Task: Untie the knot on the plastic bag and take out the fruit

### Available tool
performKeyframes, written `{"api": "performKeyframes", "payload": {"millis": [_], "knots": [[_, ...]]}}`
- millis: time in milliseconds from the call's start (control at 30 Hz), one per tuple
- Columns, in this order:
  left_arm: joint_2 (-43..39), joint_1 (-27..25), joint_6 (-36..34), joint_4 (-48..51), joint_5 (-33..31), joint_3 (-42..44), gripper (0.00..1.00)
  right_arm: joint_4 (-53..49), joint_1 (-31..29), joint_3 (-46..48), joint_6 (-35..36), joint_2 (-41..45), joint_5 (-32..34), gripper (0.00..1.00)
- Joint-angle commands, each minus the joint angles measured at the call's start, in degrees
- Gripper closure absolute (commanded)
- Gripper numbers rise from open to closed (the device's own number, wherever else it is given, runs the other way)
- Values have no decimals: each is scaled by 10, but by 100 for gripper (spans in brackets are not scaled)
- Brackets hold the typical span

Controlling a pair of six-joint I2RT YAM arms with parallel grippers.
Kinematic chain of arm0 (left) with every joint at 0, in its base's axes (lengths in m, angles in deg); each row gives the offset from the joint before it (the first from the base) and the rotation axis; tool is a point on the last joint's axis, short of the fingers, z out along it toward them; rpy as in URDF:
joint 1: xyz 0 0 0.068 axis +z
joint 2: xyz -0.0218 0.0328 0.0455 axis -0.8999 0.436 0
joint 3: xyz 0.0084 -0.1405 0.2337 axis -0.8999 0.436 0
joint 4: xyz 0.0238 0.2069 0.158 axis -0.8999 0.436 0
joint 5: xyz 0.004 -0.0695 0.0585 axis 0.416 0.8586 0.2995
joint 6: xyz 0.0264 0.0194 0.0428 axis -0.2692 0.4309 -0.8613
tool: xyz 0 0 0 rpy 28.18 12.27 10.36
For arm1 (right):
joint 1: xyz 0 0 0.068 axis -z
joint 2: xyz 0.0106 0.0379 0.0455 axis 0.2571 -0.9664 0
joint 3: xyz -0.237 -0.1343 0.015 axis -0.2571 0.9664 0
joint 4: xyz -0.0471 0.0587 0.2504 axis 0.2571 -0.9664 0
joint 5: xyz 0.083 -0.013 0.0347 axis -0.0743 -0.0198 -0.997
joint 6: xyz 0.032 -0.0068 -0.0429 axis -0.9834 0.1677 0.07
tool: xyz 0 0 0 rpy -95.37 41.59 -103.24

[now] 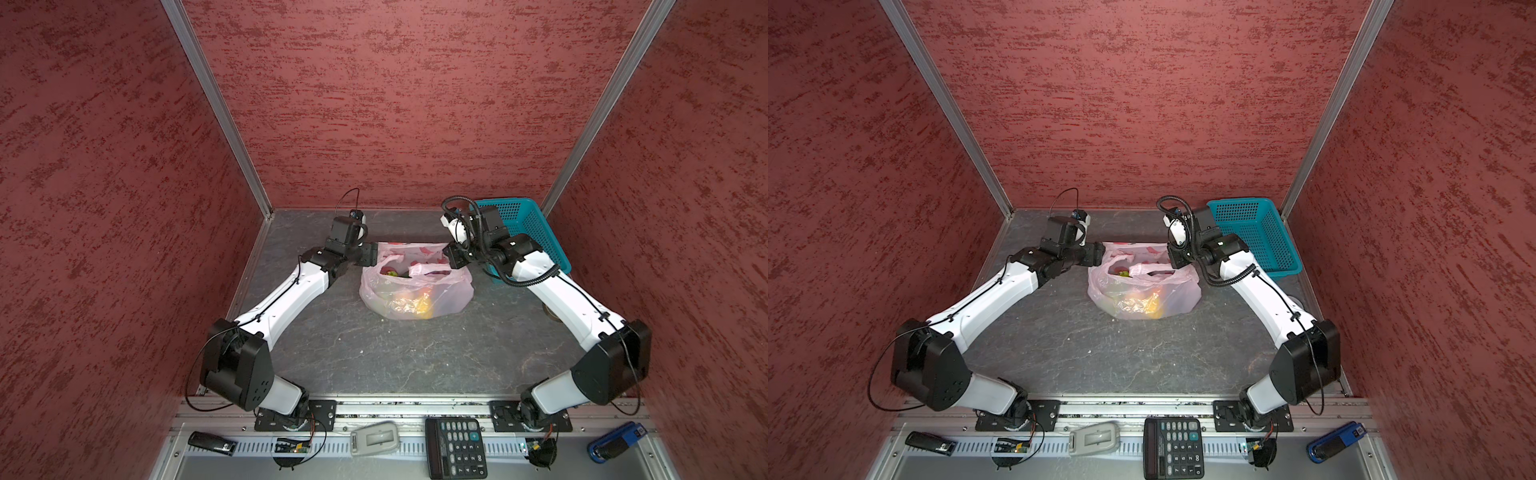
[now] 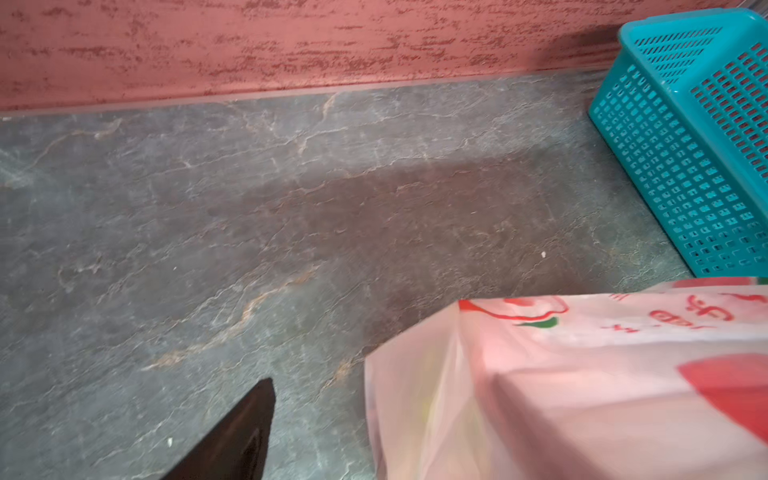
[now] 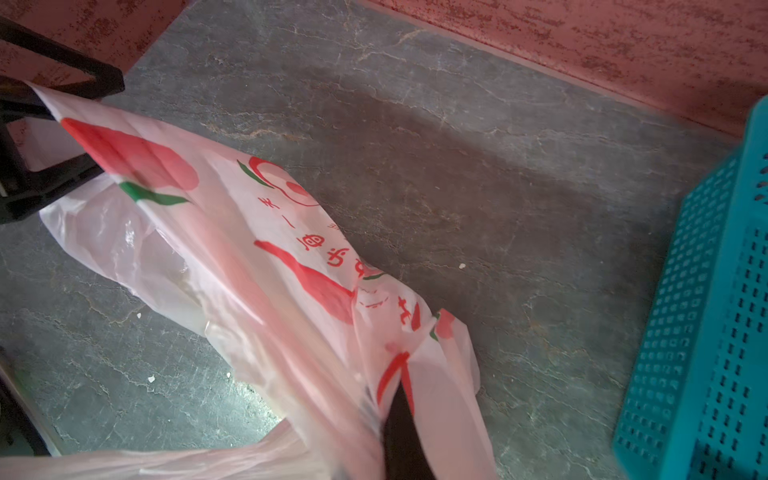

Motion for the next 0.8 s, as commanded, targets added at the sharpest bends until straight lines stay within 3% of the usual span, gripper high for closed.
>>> {"api": "performKeyframes", "payload": {"millis": [0, 133, 300, 400, 633, 767], "knots": [[-6, 25, -15, 47, 2, 12, 22, -28, 17, 2, 5, 19, 29, 100], [-7, 27, -15, 39, 49, 14, 22, -26, 19, -3, 0, 19, 21, 100], [-24, 18, -4, -8, 131, 18, 5, -20, 19, -8, -12, 17, 0, 100], [-27, -1, -3, -21, 150, 14, 0, -20, 19, -14, -18, 17, -12, 100], [-18, -75, -16, -31, 96, -11, 1, -29, 19, -45, -35, 13, -48, 100], [12, -111, -26, -29, -21, -35, 0, -37, 19, -59, -43, 13, -69, 100]]}}
